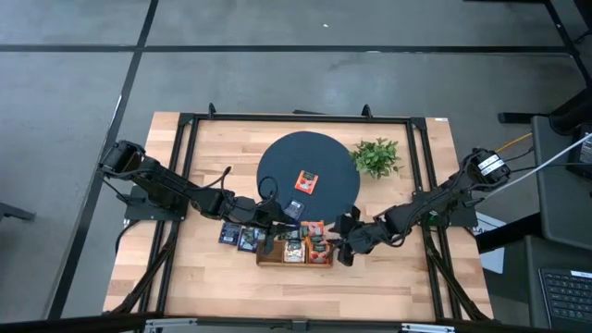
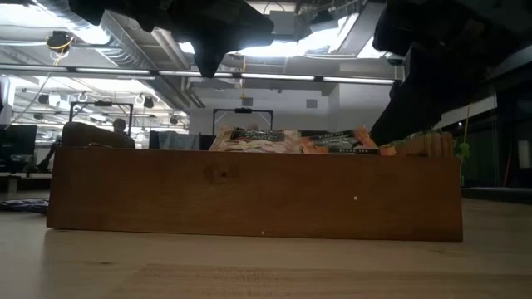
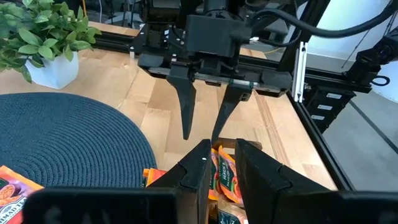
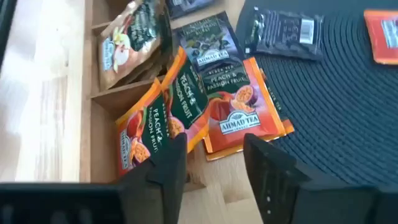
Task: Pick & Place Tea
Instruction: Adjust the orange tea bag in the right section of the wooden organizer
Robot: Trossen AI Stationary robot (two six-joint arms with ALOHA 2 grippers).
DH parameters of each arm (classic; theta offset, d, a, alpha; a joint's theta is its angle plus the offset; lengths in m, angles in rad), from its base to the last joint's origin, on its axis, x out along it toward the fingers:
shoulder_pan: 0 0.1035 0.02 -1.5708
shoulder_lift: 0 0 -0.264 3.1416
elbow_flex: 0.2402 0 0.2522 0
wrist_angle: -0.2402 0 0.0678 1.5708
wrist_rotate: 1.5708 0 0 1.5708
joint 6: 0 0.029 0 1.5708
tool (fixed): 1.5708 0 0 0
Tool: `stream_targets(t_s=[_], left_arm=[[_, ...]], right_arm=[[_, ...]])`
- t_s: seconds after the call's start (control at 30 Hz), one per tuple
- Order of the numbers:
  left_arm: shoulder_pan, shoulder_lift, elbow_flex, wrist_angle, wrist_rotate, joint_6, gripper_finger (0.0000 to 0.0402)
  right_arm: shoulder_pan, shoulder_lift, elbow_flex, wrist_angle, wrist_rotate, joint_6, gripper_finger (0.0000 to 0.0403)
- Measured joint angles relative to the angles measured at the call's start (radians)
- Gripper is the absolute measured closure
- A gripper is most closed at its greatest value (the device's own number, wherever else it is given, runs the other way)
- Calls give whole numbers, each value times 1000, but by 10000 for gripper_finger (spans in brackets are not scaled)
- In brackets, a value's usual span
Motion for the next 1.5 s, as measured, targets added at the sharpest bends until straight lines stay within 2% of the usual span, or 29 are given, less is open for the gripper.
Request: stream_targets(t_s=[0.17,0.43,0.67,0.83,1.03,1.2,1.5], left_arm=[[0,0,0,1,0,0,333],[0,0,0,1,-6,0,333],[0,0,0,1,-25,-1,333],[0,0,0,1,-25,-7,333],[2,0,0,1,-26,-7,333],[3,0,0,0,-26,-7,333],[3,0,0,4,-26,-7,333]], right_arm=[[-9,-40,0,0,-21,-106,228],[-113,-54,1,23,-308,-281,226],[-198,-54,1,17,-375,-390,226],[-235,-52,1,16,-472,-408,226],[-242,-52,28,14,-500,-420,226],[-247,-46,88,-68,-499,-444,226],[-278,112,238,-250,-550,-464,226]])
